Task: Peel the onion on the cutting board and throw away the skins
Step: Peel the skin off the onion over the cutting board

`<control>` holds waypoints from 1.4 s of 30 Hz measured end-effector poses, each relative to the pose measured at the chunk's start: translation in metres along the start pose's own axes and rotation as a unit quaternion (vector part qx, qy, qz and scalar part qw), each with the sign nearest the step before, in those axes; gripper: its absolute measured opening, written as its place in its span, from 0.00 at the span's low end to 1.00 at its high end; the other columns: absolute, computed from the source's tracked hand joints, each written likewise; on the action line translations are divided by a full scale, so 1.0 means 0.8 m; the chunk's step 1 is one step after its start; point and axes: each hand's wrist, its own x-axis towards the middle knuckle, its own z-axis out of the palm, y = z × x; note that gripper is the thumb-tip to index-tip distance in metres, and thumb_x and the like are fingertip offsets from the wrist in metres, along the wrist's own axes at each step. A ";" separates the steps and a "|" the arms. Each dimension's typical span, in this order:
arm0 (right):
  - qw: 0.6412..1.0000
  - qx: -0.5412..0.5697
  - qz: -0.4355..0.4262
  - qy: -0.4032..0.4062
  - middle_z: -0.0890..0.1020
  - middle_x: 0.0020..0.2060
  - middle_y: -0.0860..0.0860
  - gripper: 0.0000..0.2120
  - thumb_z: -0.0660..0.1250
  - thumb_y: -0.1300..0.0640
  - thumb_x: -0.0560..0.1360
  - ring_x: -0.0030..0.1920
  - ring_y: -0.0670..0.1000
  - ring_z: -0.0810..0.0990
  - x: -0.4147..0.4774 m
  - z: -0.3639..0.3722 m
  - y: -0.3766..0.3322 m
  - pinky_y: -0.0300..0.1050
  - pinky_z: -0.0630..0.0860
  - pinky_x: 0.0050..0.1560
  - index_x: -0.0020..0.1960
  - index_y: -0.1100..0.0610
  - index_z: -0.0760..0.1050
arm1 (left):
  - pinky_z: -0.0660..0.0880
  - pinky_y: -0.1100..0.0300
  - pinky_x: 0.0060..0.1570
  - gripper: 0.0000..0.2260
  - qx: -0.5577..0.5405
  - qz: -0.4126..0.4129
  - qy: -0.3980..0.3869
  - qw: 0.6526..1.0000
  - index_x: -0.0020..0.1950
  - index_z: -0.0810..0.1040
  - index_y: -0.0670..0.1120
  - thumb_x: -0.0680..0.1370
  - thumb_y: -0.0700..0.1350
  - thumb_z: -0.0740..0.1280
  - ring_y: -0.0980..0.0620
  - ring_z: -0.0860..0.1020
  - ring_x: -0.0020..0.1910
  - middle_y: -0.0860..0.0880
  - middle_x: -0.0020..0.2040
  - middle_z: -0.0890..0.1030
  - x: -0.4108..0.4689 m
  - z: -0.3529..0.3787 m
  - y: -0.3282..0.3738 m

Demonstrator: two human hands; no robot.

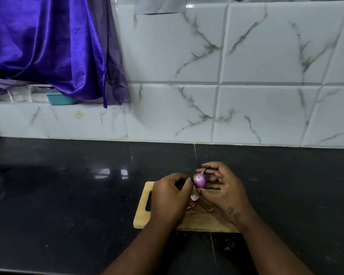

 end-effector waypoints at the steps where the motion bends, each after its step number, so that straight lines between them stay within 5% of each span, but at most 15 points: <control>1: 1.000 -0.007 -0.001 0.005 0.87 0.54 0.46 0.28 0.81 0.69 0.67 0.53 0.44 0.87 0.000 0.000 0.000 0.41 0.85 0.52 0.59 0.47 0.78 | 0.80 0.67 0.43 0.05 -0.006 0.001 0.008 1.000 0.50 0.88 0.53 0.80 0.47 0.73 0.64 0.84 0.43 0.59 0.42 0.87 -0.001 0.000 0.001; 13: 0.994 -0.107 -0.035 -0.008 0.86 0.55 0.40 0.28 0.81 0.58 0.68 0.53 0.39 0.86 -0.004 0.003 -0.004 0.38 0.84 0.53 0.64 0.43 0.76 | 0.80 0.63 0.36 0.04 -0.009 0.007 -0.008 1.000 0.44 0.84 0.53 0.78 0.45 0.75 0.58 0.82 0.37 0.53 0.37 0.84 0.001 0.004 -0.003; 19: 0.997 -0.066 -0.031 -0.004 0.86 0.55 0.40 0.28 0.81 0.63 0.69 0.55 0.40 0.86 -0.005 0.003 -0.008 0.40 0.84 0.55 0.61 0.42 0.76 | 0.79 0.48 0.41 0.04 0.021 -0.018 -0.034 0.999 0.46 0.76 0.53 0.81 0.47 0.68 0.50 0.79 0.42 0.50 0.44 0.81 0.002 0.008 -0.003; 26: 0.996 0.081 -0.010 0.042 0.87 0.57 0.47 0.31 0.82 0.68 0.66 0.57 0.48 0.87 -0.002 -0.002 -0.010 0.42 0.84 0.56 0.62 0.49 0.75 | 0.75 0.56 0.39 0.06 0.045 -0.044 -0.043 0.997 0.45 0.75 0.52 0.81 0.46 0.67 0.51 0.79 0.42 0.50 0.44 0.80 0.003 0.004 -0.001; 31: 0.995 0.100 -0.001 0.028 0.86 0.58 0.51 0.32 0.78 0.74 0.68 0.58 0.50 0.87 -0.001 -0.002 -0.006 0.43 0.84 0.57 0.65 0.51 0.74 | 0.77 0.44 0.39 0.12 0.029 -0.039 -0.048 0.998 0.39 0.78 0.46 0.82 0.46 0.65 0.50 0.77 0.36 0.46 0.36 0.81 -0.002 0.004 0.002; 35: 0.997 0.077 0.008 0.008 0.87 0.58 0.51 0.32 0.77 0.75 0.68 0.58 0.49 0.87 0.000 0.001 -0.002 0.46 0.84 0.59 0.64 0.50 0.75 | 0.77 0.47 0.37 0.11 0.041 -0.026 -0.027 0.998 0.36 0.79 0.48 0.79 0.47 0.69 0.52 0.77 0.34 0.47 0.35 0.80 0.000 0.002 0.003; 38: 0.997 0.070 0.012 0.004 0.87 0.58 0.51 0.32 0.77 0.75 0.68 0.58 0.50 0.87 0.001 0.001 0.001 0.47 0.84 0.58 0.65 0.51 0.74 | 0.82 0.51 0.41 0.06 -0.013 -0.042 -0.037 0.998 0.44 0.81 0.53 0.79 0.44 0.69 0.54 0.82 0.41 0.52 0.41 0.84 -0.001 0.000 0.005; 42: 0.997 0.070 0.015 0.006 0.86 0.58 0.51 0.32 0.80 0.71 0.67 0.58 0.50 0.87 0.002 0.002 0.001 0.46 0.84 0.57 0.65 0.50 0.74 | 0.82 0.40 0.49 0.14 -0.121 -0.077 -0.023 0.989 0.44 0.82 0.49 0.83 0.51 0.60 0.48 0.84 0.44 0.48 0.42 0.85 -0.001 -0.001 0.006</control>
